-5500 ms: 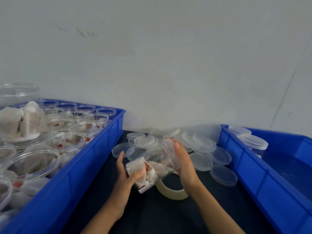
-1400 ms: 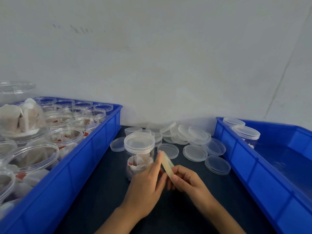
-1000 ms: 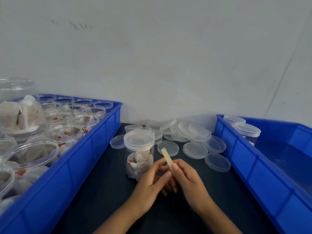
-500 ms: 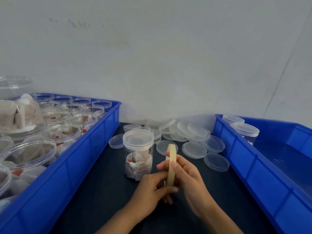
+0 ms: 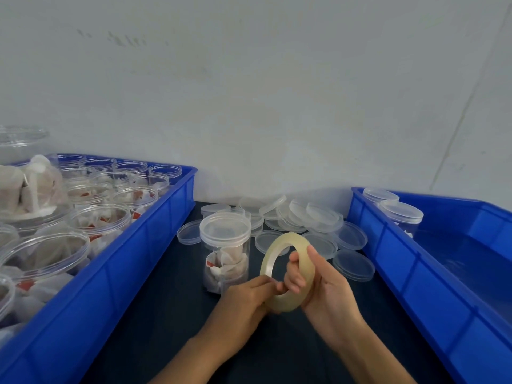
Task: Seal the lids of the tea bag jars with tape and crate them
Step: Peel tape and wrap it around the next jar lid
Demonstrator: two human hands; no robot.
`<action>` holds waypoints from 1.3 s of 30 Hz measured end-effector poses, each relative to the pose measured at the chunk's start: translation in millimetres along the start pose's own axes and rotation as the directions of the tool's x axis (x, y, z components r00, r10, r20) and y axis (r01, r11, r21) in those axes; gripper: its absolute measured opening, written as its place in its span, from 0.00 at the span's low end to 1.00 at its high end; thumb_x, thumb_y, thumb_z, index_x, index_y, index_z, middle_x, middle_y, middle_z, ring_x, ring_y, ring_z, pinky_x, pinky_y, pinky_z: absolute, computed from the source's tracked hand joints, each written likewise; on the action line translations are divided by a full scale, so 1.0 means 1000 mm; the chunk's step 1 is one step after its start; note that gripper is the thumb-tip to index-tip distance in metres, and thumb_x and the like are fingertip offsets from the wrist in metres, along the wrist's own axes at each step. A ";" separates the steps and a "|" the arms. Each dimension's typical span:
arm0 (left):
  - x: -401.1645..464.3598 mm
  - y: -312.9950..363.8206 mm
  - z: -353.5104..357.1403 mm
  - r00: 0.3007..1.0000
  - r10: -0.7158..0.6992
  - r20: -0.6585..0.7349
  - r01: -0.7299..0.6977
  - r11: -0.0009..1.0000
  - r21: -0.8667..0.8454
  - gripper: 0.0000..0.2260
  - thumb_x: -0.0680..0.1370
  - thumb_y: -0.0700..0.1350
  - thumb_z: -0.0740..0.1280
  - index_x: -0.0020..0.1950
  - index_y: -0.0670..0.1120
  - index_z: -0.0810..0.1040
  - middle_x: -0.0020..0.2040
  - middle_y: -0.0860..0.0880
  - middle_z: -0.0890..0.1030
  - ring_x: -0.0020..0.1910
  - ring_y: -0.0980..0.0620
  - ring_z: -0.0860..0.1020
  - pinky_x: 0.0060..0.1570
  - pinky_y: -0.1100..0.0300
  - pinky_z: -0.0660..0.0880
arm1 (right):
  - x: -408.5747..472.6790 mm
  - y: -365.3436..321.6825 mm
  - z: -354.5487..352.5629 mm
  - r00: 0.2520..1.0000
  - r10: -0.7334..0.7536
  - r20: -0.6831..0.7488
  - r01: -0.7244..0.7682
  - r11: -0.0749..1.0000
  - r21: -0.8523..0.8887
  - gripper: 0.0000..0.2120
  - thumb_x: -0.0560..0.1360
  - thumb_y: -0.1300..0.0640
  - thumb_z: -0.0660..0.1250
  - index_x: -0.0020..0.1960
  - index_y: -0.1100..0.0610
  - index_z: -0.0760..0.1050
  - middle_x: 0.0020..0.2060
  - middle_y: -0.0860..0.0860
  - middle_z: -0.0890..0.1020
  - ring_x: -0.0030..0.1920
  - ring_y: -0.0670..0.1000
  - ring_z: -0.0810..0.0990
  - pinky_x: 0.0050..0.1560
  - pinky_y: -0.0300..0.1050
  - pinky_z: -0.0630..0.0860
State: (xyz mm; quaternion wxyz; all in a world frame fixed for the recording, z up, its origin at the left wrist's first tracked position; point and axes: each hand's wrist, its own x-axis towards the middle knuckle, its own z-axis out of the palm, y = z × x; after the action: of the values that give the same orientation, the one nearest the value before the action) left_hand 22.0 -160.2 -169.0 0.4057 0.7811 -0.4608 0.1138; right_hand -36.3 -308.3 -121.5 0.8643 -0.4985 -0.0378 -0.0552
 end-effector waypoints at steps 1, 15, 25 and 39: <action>-0.001 -0.001 0.001 1.000 -0.017 0.003 0.017 0.999 -0.031 0.13 0.77 0.38 0.68 0.60 0.49 0.81 0.55 0.59 0.80 0.52 0.63 0.77 0.49 0.74 0.70 | 0.000 0.002 0.001 1.000 -0.011 0.019 0.011 1.000 -0.023 0.16 0.79 0.51 0.56 0.51 0.63 0.74 0.28 0.53 0.68 0.29 0.50 0.72 0.41 0.49 0.75; 0.000 -0.002 -0.001 0.999 -0.031 0.030 0.027 0.994 0.109 0.11 0.79 0.40 0.66 0.60 0.48 0.80 0.58 0.58 0.77 0.54 0.60 0.76 0.54 0.64 0.73 | 0.004 -0.004 -0.004 0.988 0.150 -0.019 -0.146 0.979 0.142 0.12 0.71 0.59 0.50 0.37 0.61 0.70 0.29 0.54 0.62 0.29 0.52 0.63 0.48 0.52 0.68; 0.001 -0.006 0.003 0.999 -0.036 0.012 0.035 0.996 0.076 0.08 0.77 0.38 0.68 0.55 0.45 0.81 0.55 0.56 0.80 0.49 0.60 0.78 0.50 0.70 0.72 | 0.007 0.002 -0.006 0.987 0.143 -0.066 -0.132 0.980 0.146 0.11 0.71 0.57 0.51 0.39 0.61 0.70 0.29 0.54 0.63 0.29 0.51 0.63 0.43 0.50 0.66; 0.000 -0.013 0.007 0.998 -0.063 0.025 0.063 0.998 0.015 0.09 0.75 0.40 0.71 0.54 0.46 0.82 0.54 0.58 0.80 0.52 0.62 0.77 0.53 0.68 0.73 | 0.009 0.007 -0.006 0.988 0.141 -0.056 -0.130 0.977 0.170 0.09 0.71 0.58 0.51 0.40 0.60 0.68 0.29 0.54 0.64 0.28 0.50 0.65 0.41 0.49 0.67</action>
State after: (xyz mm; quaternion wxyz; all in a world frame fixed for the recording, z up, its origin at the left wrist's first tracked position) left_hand 31.2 -161.9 -180.3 0.3978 0.7993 -0.4403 0.0942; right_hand -26.5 -310.8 -129.6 0.9053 -0.4240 0.0211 -0.0098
